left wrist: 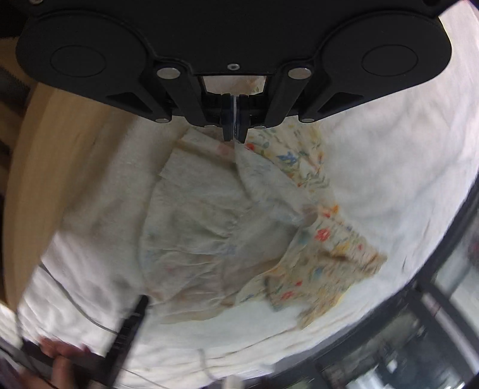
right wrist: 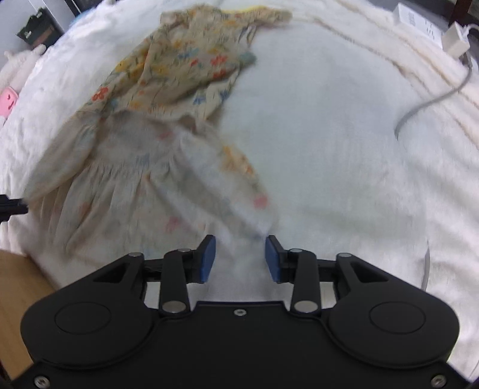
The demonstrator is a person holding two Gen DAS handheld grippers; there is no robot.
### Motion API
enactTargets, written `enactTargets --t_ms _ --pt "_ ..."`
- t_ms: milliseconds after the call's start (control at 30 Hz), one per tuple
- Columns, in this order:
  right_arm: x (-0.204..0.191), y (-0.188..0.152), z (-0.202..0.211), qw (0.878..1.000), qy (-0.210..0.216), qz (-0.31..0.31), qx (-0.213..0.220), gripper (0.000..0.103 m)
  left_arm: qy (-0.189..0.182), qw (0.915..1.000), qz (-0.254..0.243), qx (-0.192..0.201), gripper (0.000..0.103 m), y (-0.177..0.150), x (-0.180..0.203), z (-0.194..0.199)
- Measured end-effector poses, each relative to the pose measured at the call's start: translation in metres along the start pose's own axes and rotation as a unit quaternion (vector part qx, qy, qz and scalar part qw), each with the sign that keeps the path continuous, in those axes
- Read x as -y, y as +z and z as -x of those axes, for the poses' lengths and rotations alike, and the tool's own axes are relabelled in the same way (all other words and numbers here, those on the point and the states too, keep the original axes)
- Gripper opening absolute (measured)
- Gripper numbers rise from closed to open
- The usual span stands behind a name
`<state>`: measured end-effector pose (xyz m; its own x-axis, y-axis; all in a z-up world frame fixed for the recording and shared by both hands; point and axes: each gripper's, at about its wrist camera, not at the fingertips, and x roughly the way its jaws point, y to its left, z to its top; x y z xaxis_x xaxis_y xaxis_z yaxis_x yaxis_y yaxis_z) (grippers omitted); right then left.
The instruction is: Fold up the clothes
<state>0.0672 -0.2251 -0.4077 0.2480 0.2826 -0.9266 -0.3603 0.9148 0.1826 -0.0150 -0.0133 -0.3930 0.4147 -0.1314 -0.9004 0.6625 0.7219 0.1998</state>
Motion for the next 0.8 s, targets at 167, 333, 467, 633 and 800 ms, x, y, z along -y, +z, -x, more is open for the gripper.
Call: enactTargets --t_ms 167,333,467,633,800 --pt "0.009 0.004 0.004 0.999 -0.021 -0.02 0.018 0.065 -0.012 0.9972 0.073 -0.01 0.004 0.006 -0.029 -0.005" --pt "0.017 0.018 -0.019 0.999 0.016 -0.044 0.026 0.031 -0.043 0.98 0.192 -0.03 0.006 0.012 -0.049 -0.035" --pt "-0.005 0.024 -0.002 0.998 0.021 0.005 0.053 0.001 0.007 0.9808 0.194 -0.023 0.005 0.008 -0.055 -0.037" --pt "-0.063 0.019 0.057 0.978 -0.02 0.18 0.105 0.001 0.046 0.9611 0.272 0.002 0.001 -0.008 -0.084 -0.017" --pt "-0.092 0.016 0.079 0.971 0.023 0.214 0.108 0.001 0.067 0.954 0.29 0.039 0.001 -0.007 -0.097 0.006"
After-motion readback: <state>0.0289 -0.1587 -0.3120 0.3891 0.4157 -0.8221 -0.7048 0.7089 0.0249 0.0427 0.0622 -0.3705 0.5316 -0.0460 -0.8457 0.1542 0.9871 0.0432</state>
